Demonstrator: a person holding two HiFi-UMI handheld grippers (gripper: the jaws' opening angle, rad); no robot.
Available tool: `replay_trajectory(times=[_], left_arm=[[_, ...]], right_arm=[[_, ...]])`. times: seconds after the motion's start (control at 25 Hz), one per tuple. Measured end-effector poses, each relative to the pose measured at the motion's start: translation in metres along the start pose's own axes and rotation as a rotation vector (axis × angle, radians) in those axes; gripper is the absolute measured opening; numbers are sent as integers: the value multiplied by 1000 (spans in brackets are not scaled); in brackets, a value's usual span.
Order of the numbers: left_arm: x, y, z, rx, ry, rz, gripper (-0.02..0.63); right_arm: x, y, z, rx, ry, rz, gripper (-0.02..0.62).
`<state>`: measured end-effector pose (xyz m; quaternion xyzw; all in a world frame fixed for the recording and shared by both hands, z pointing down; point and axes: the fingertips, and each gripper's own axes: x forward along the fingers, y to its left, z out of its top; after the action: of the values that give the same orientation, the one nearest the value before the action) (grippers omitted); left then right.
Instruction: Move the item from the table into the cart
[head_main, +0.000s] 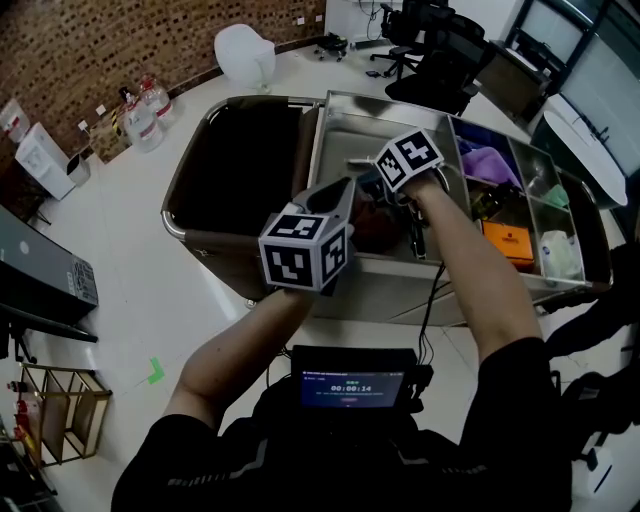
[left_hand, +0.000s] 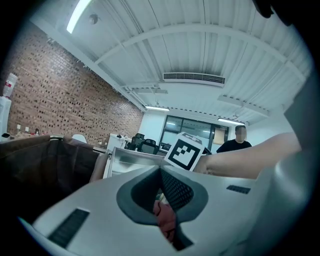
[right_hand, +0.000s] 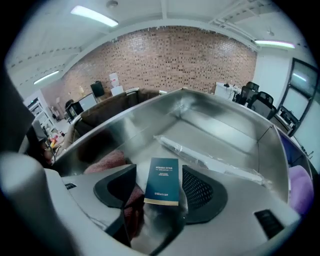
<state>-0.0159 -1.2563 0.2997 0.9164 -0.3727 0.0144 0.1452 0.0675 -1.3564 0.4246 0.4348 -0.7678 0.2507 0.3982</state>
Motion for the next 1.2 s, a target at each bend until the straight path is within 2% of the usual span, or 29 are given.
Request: replay_trajectory(times=[0.16,0.32,0.52,0.76,0.8,0.88,1.0,1.04,1.08,1.12,1.2], left_arm=[[-5,-7,8,25,-21,-28,2],[-11,-18,9,43,-40,-67,2],[-17,-35,6,54,-63,-93,2],[-28,-90,-12,69,-67,-53,2],[-31,-103,-12,72,-72,-43,2],[-36,-130,-13,77,-84,-26,2],[-43,-172,-21,98,-100,-13,2],[-46,-185,-23,106,-105,-7,2],[-51,-196,-26,114,-110,2,2],[-56,-206,-29,121,-113,12,2],[-67,-222,-35,132,-115,34,2]], right_arm=[[-35,14,18,26,-161,27,285],[-87,22,29,35,-366,22,285],[-155,30,17,39,-571,4,285],[-238,36,-38,33,-755,-2,253],[-253,36,-50,27,-776,-3,253],[-282,36,-75,8,-809,-7,201],[-321,31,-115,-21,-858,-17,201],[-333,30,-128,-26,-879,-20,182],[-344,28,-140,-29,-903,-22,113],[-354,28,-151,-30,-924,-23,89],[-369,29,-173,-33,-951,-17,89]])
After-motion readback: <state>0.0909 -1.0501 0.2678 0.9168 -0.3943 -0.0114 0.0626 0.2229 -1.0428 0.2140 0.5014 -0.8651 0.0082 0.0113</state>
